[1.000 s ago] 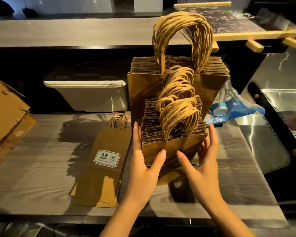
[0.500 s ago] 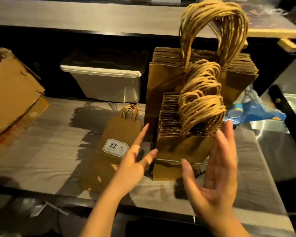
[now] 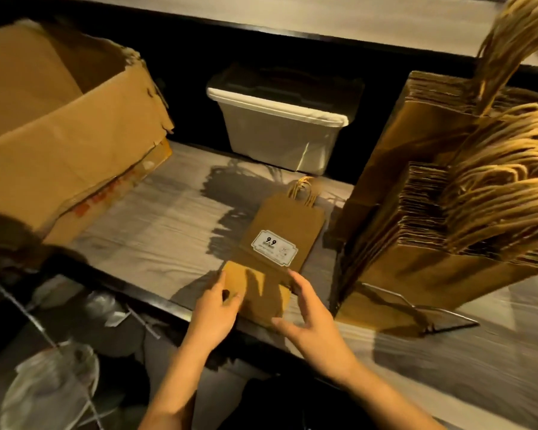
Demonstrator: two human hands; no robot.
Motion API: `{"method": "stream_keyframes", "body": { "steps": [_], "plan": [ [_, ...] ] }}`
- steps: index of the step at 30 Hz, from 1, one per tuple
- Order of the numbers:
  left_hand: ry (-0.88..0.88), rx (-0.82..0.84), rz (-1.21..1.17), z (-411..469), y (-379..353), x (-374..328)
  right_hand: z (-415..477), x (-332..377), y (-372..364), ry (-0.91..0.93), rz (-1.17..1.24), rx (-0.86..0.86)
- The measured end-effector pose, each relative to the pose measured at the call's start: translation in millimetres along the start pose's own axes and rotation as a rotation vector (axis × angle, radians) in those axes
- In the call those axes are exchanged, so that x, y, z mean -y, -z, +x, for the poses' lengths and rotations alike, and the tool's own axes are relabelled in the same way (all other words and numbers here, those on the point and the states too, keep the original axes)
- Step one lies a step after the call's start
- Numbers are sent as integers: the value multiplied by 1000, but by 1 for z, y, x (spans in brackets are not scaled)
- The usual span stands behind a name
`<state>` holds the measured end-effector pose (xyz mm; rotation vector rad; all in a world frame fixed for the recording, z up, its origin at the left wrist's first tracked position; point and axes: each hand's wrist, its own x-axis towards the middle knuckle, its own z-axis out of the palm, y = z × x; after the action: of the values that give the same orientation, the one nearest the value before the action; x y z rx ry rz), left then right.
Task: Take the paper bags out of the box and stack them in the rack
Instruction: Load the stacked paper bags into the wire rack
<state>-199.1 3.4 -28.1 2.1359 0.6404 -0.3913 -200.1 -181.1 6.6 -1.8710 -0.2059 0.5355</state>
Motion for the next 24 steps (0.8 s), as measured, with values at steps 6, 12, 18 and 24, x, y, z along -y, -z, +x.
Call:
{"method": "stream_keyframes", "body": {
  "steps": [6, 12, 18, 24],
  "plan": [
    [-131, -57, 401, -15, -7, 13, 11, -5, -19, -290, 434, 13],
    [-165, -112, 335, -42, -3, 10, 2, -9, -21, -256, 580, -149],
    [-92, -77, 139, -54, -16, 22, -7, 3, -8, -252, 513, -159],
    [35, -142, 8, -70, -13, 7, -24, 13, 24, -109, 226, 89]
  ]
}}
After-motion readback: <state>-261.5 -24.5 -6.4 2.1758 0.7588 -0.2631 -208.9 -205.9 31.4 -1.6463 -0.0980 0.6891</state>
